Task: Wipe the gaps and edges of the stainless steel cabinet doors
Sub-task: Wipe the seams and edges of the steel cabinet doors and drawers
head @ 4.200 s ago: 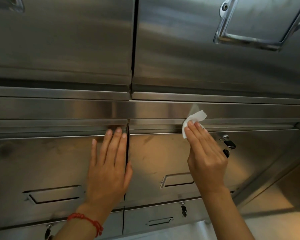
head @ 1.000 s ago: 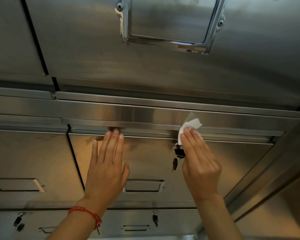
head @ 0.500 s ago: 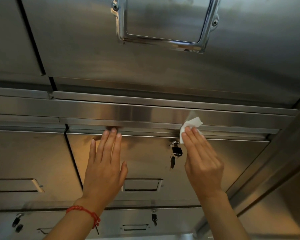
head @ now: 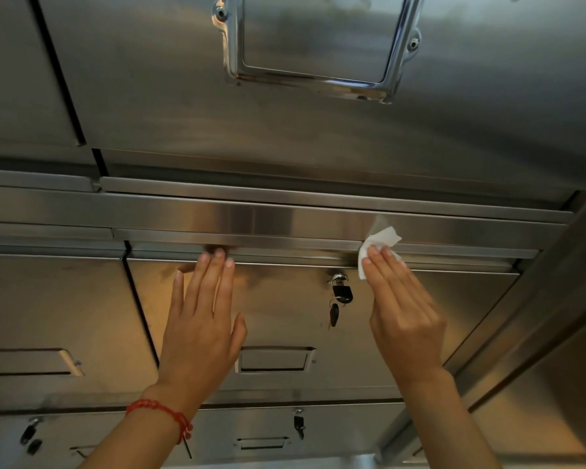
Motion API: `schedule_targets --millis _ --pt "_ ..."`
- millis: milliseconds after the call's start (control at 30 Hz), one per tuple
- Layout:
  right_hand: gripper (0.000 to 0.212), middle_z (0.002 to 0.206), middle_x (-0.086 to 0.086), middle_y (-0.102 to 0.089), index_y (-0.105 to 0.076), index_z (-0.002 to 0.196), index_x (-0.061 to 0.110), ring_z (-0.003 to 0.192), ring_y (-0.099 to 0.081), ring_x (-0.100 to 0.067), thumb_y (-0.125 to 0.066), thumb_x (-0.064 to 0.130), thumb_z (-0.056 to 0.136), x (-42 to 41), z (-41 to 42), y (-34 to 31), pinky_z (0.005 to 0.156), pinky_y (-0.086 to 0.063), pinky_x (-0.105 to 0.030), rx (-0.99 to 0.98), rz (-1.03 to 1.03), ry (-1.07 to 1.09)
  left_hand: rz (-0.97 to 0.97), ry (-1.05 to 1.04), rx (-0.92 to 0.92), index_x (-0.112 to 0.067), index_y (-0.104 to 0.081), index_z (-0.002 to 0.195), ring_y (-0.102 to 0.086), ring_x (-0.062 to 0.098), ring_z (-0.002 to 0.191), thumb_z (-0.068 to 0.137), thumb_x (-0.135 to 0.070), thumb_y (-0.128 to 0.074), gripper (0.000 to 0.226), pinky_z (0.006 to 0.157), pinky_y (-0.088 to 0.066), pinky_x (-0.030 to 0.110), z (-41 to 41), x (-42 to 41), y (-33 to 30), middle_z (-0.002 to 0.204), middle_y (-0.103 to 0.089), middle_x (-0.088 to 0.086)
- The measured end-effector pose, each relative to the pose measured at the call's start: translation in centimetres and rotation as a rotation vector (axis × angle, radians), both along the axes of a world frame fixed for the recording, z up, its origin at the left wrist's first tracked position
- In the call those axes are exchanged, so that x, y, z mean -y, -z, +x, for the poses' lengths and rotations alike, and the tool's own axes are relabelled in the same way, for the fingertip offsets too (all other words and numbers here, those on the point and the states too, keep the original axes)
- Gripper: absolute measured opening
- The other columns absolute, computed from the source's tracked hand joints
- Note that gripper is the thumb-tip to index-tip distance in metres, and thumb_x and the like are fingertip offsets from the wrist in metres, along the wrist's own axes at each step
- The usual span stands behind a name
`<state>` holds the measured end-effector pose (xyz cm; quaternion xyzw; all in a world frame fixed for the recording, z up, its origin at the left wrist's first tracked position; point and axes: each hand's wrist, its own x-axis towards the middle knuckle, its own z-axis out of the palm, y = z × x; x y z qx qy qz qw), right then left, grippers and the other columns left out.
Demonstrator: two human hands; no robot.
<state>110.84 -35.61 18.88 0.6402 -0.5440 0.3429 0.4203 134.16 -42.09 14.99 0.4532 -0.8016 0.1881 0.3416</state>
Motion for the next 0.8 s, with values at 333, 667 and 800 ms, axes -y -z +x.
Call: schedule_targets --millis 333,667,800 --pt "0.041 0.117 -0.02 -0.062 -0.066 0.11 -0.006 0.112 -0.057 -0.03 -0.073 -0.016 0.071 -0.3 -0.3 0.0 0.093 -0.047 -0.047 0.05 0.003 0.034 0.019 -0.006 0.011 0.003 -0.029 0.139 -0.024 0.034 0.137 0.085 -0.027 -0.037 0.062 0.111 -0.019 0.053 0.0 -0.1 -0.1 0.144 -0.036 0.025" --pt "0.035 0.117 -0.021 -0.062 -0.066 0.11 -0.006 0.11 -0.058 -0.031 -0.069 -0.012 0.076 -1.1 -1.9 0.0 0.091 -0.048 -0.047 0.095 -0.016 0.094 0.024 -0.011 0.01 0.003 -0.03 0.138 -0.025 0.034 0.136 0.085 -0.027 -0.037 0.062 0.109 -0.021 0.054 0.1 -0.2 -0.2 0.143 -0.037 0.025" --pt "0.033 0.117 -0.021 -0.063 -0.067 0.11 -0.006 0.111 -0.059 -0.03 -0.066 -0.012 0.077 -0.4 -0.8 0.2 0.093 -0.047 -0.047 0.051 -0.007 0.044 0.028 -0.013 0.009 0.003 -0.03 0.138 -0.026 0.034 0.136 0.085 -0.027 -0.037 0.062 0.109 -0.022 0.055 -0.1 -0.2 -0.3 0.143 -0.037 0.025"
